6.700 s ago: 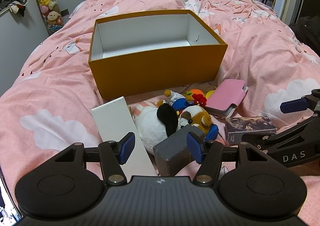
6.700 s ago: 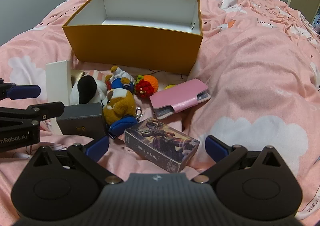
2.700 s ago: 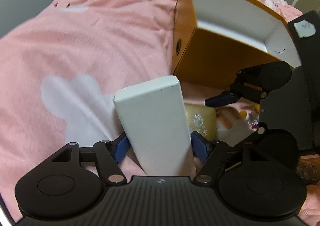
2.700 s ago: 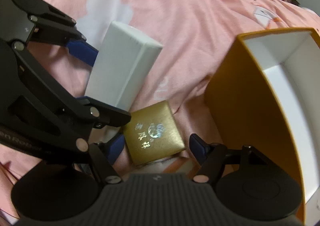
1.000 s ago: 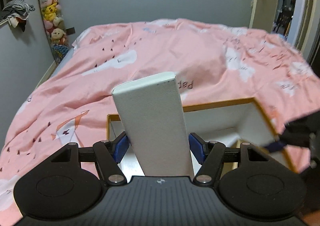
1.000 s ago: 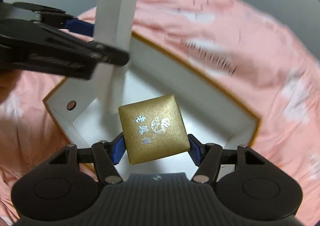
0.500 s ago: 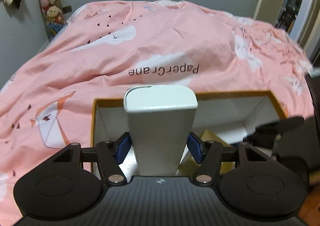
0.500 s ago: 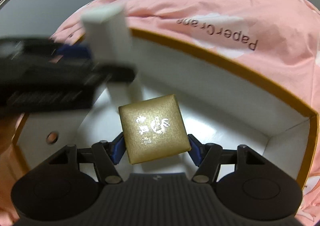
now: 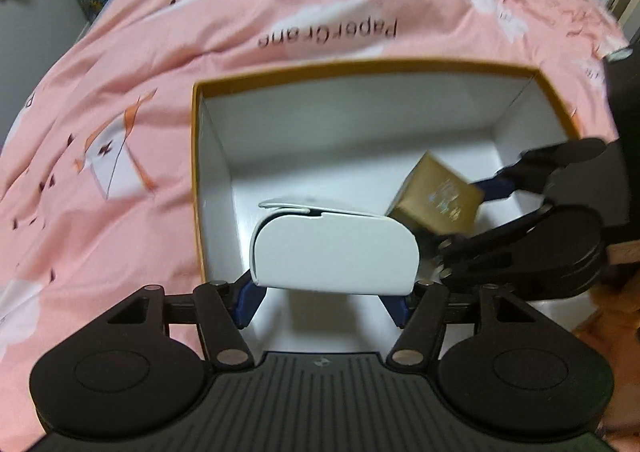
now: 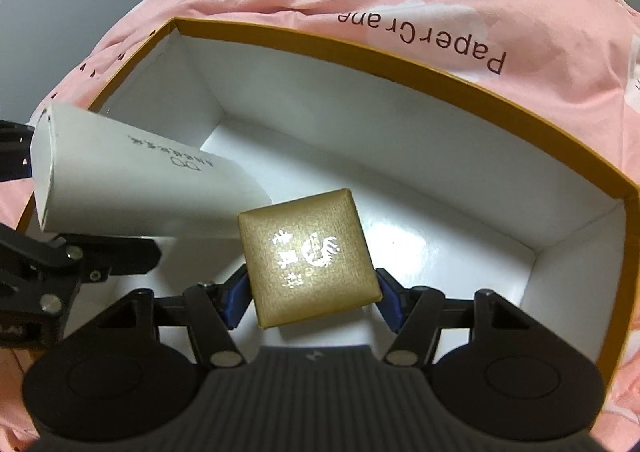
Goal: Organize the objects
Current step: 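Carry the white box into the orange box with the left tool while the right tool carries the gold box, then open the left tool to release the white box inside the orange box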
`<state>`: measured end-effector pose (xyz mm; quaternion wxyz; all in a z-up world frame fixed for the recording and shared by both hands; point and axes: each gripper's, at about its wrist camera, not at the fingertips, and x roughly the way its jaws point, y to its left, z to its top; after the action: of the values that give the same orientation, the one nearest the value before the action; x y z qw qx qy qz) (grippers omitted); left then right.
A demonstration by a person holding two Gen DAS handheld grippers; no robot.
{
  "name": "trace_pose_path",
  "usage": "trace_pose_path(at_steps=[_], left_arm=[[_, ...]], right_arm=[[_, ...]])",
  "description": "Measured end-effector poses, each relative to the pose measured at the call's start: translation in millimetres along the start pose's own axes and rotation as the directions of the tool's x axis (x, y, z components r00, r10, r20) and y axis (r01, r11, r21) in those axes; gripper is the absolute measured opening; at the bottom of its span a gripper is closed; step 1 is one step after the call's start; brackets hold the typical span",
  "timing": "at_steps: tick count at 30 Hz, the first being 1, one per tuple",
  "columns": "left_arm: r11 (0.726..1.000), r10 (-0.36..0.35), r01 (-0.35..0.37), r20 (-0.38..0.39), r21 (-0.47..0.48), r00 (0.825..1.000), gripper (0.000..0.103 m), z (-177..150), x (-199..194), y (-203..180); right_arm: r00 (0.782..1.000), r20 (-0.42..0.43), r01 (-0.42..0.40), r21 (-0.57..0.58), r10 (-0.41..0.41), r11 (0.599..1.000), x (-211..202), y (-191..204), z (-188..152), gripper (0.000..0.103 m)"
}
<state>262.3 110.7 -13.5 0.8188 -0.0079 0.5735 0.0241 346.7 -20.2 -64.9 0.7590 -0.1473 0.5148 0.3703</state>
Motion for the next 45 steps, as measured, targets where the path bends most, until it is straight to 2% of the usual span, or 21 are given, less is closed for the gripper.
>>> trace_pose_path(at_steps=[6, 13, 16, 18, 21, 23, 27, 31, 32, 34, 38, 43, 45], left_arm=[[0.999, 0.015, -0.013, -0.074, 0.030, 0.997, 0.073, -5, -5, -6], [0.996, -0.006, 0.013, -0.085, 0.083, 0.996, 0.074, -12, -11, -9], [0.991, -0.015, 0.024, -0.070, 0.131, 0.997, 0.075, -18, -20, -14], [0.987, -0.014, 0.022, -0.050, 0.159, 0.999, 0.081, -21, -26, -15], [0.985, -0.008, 0.011, -0.015, 0.172, 1.000, 0.081, -22, -35, -12], [0.990, -0.016, 0.011, 0.038, 0.139, 0.999, 0.078, -21, -48, -5], [0.997, -0.035, 0.025, 0.145, 0.067, 0.989, 0.076, -22, -69, 12], [0.999, 0.031, -0.028, 0.229, -0.017, 0.973, 0.073, -29, -76, 30], [0.999, 0.039, -0.030, 0.237, -0.041, 0.971, 0.072, -31, -74, 34], [0.997, 0.033, -0.014, 0.240, -0.081, 0.970, 0.060, -32, -67, 44], [0.990, 0.019, 0.011, 0.213, -0.139, 0.977, 0.053, -32, -50, 55], [0.988, 0.019, 0.013, 0.204, -0.154, 0.979, 0.050, -38, -43, 61], [0.985, 0.012, 0.024, 0.204, -0.172, 0.979, 0.049, -40, -40, 64]], right_arm=[[0.997, -0.067, -0.047, 0.016, 0.048, 0.999, -2, -1, -8, 0.065], [0.993, -0.095, -0.076, 0.007, 0.076, 0.997, -3, 12, -14, 0.065], [0.989, -0.109, -0.096, 0.022, 0.098, 0.995, 2, 15, -13, 0.065], [0.986, -0.117, -0.116, 0.038, 0.119, 0.993, 3, 15, -14, 0.065], [0.985, -0.121, -0.120, 0.049, 0.125, 0.992, 8, 18, -12, 0.065], [0.986, -0.117, -0.111, 0.055, 0.117, 0.992, 10, 20, -10, 0.065], [0.979, -0.116, -0.157, 0.088, 0.167, 0.984, 13, 20, -8, 0.065], [0.988, -0.120, -0.087, 0.056, 0.093, 0.995, 11, 30, -2, 0.066], [0.990, -0.125, -0.063, 0.042, 0.068, 0.997, 11, 32, -1, 0.065], [0.990, -0.133, -0.049, 0.036, 0.054, 0.998, 13, 35, -2, 0.066], [0.989, -0.130, -0.061, 0.043, 0.066, 0.997, 17, 44, 4, 0.065], [0.971, -0.143, -0.180, 0.082, 0.191, 0.980, 24, 56, 9, 0.065], [0.969, -0.154, -0.186, 0.070, 0.195, 0.980, 26, 65, 11, 0.065]])
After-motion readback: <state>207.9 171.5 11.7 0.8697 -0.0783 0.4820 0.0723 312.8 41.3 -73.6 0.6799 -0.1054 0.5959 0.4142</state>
